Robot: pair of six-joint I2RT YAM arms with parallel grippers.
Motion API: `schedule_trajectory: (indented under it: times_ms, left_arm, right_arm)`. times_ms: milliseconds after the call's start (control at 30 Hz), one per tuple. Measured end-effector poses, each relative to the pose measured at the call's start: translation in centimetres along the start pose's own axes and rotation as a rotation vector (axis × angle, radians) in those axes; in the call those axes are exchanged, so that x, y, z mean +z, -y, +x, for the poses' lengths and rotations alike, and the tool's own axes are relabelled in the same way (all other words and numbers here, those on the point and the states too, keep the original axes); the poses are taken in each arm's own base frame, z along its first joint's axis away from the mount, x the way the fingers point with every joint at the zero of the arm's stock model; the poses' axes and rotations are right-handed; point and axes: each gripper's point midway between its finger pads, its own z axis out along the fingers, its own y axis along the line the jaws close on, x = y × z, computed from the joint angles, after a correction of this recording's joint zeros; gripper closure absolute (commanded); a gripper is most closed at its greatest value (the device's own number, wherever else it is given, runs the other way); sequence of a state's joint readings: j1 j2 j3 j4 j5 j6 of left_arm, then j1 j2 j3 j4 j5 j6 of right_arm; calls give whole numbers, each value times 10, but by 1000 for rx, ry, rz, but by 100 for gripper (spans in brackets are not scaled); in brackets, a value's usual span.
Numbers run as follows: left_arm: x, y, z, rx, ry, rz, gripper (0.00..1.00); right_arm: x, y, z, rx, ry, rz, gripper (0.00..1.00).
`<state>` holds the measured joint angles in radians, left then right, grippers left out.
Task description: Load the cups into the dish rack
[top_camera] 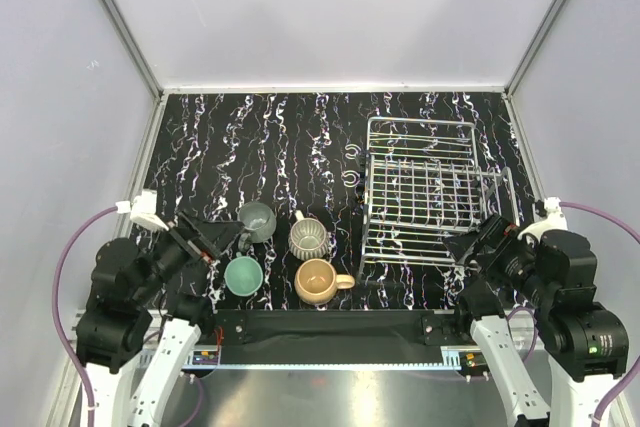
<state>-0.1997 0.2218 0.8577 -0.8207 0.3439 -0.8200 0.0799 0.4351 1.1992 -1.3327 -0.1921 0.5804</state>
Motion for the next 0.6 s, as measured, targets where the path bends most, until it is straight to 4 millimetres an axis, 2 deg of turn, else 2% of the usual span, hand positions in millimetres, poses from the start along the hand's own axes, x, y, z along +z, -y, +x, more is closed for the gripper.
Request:
schedule_trajectory:
  times_ms: [300, 467, 600]
  left_arm:
    - [24, -45, -1, -35, -132, -312, 1]
    - [37, -67, 0, -49, -183, -430, 3]
    - [48, -79, -10, -8, -198, -550, 5]
  right_arm:
    - [9, -13, 8, -25, -106, -58, 0]
    - [4, -26, 12, -39, -128, -134, 0]
    - [0, -32, 17, -61, -149, -178, 0]
